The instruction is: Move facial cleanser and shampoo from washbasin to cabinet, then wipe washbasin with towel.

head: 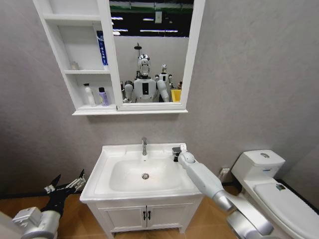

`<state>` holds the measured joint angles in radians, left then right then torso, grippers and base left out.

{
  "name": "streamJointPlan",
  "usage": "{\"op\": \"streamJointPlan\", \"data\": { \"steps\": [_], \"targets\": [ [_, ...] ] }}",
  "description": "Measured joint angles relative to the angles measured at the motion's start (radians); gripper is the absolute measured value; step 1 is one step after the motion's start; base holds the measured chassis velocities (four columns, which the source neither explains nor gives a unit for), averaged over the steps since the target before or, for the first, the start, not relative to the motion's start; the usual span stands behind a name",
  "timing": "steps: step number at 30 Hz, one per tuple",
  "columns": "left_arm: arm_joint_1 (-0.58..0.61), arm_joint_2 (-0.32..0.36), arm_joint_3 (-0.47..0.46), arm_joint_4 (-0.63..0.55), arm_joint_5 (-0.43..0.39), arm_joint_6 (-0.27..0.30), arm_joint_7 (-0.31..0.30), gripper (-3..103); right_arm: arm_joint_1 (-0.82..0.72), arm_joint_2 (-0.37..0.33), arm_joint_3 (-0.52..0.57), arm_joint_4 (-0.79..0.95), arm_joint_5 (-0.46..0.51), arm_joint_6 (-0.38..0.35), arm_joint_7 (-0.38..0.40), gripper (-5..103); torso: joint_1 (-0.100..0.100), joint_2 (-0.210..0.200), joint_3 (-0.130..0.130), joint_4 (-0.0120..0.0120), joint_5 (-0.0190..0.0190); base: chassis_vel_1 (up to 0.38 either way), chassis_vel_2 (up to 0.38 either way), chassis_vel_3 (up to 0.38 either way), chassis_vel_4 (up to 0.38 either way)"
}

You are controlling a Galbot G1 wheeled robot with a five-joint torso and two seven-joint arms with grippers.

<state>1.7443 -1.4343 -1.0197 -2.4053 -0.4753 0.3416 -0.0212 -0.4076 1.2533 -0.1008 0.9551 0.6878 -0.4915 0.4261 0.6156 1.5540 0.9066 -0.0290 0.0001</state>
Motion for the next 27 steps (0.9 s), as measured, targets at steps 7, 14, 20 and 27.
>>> {"op": "streamJointPlan", "data": {
  "steps": [7, 14, 20, 27],
  "targets": [
    [0.000, 0.000, 0.000, 0.000, 0.000, 0.000, 0.000, 100, -0.014, 0.004, 0.007, -0.013, -0.015, 0.027, -0.028, 75, 0.000, 0.000, 0.000, 0.0000, -0.0001, 0.000, 0.000, 0.000, 0.000],
    [0.000, 0.000, 0.000, 0.000, 0.000, 0.000, 0.000, 100, -0.025, 0.004, 0.014, -0.008, -0.016, 0.031, -0.033, 47, 0.000, 0.000, 0.000, 0.0000, -0.0001, 0.000, 0.000, 0.000, 0.000],
    [0.000, 0.000, 0.000, 0.000, 0.000, 0.000, 0.000, 100, -0.064, -0.028, 0.011, 0.105, 0.001, 0.047, -0.005, 26, 0.000, 0.000, 0.000, -0.0002, -0.0001, 0.000, 0.000, 0.000, 0.000],
    [0.000, 0.000, 0.000, 0.000, 0.000, 0.000, 0.000, 100, -0.186, -0.045, -0.005, 0.426, 0.074, 0.029, 0.079, 3, 0.000, 0.000, 0.000, 0.0001, -0.0001, 0.000, 0.000, 0.000, 0.000]
  ]
}}
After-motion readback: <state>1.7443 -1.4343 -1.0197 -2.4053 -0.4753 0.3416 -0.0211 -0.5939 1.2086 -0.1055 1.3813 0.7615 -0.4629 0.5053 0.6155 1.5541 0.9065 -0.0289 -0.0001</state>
